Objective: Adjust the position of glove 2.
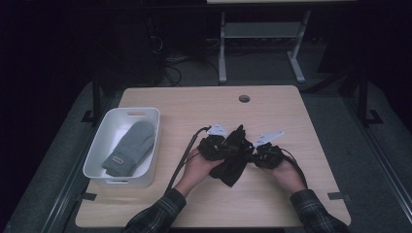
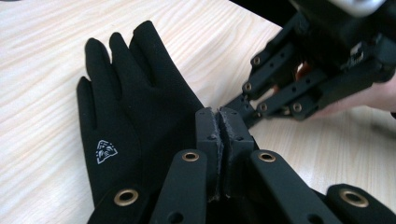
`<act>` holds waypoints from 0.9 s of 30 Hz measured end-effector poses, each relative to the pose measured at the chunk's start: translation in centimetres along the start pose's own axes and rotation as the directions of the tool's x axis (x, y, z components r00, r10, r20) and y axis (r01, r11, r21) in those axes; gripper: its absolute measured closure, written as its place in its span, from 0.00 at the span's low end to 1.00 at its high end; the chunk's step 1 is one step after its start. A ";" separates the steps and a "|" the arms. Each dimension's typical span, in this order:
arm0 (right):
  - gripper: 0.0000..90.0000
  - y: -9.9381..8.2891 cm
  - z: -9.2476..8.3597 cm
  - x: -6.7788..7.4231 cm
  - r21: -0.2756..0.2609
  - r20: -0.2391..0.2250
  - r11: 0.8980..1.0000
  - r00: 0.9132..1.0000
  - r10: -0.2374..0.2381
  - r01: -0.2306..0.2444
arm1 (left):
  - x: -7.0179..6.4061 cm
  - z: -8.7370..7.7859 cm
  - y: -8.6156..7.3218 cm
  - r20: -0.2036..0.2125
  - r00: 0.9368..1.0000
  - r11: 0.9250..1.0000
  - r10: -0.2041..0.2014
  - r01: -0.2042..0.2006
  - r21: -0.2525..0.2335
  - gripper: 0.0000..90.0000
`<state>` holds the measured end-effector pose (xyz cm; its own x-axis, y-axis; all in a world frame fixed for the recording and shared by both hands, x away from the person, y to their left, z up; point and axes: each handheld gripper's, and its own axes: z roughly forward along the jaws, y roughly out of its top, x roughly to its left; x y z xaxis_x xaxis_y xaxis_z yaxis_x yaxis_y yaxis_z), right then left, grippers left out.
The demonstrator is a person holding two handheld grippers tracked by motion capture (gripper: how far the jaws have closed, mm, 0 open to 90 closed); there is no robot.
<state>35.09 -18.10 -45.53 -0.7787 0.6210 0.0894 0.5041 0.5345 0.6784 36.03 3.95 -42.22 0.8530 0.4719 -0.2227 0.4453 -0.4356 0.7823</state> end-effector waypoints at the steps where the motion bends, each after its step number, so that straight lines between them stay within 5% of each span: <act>1: 1.00 -0.1 -0.2 -0.1 0.002 0.007 1.000 1.000 0.002 -0.002 | -0.1 0.2 0.0 0.003 1.000 1.000 0.002 -0.002 0.000 0.96; 11: 0.98 -1.3 -2.1 -1.8 -0.026 0.046 0.998 0.998 0.050 -0.049 | -1.2 1.9 -0.1 0.038 0.999 1.000 0.015 -0.016 0.024 0.94; 17: 0.93 -1.9 -2.8 -2.5 -0.035 0.068 0.997 0.995 0.067 -0.065 | -1.7 2.1 0.1 0.054 0.998 0.999 0.030 -0.031 0.015 0.84; 23: 0.63 -2.8 -3.3 -3.0 -0.027 0.107 0.996 0.991 0.086 -0.084 | -2.2 1.9 0.0 0.061 0.997 0.998 0.053 -0.055 0.038 0.92; 27: 0.52 -3.6 -3.5 -3.3 -0.017 0.117 0.994 0.987 0.112 -0.111 | -2.3 2.5 -0.3 0.065 0.996 0.996 0.062 -0.067 0.067 0.99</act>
<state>34.50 -24.11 -45.69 -0.6681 0.7399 0.0786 0.5806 0.4524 0.6770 34.58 1.08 -43.33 0.8951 0.3927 -0.2111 0.4047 -0.5167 0.7545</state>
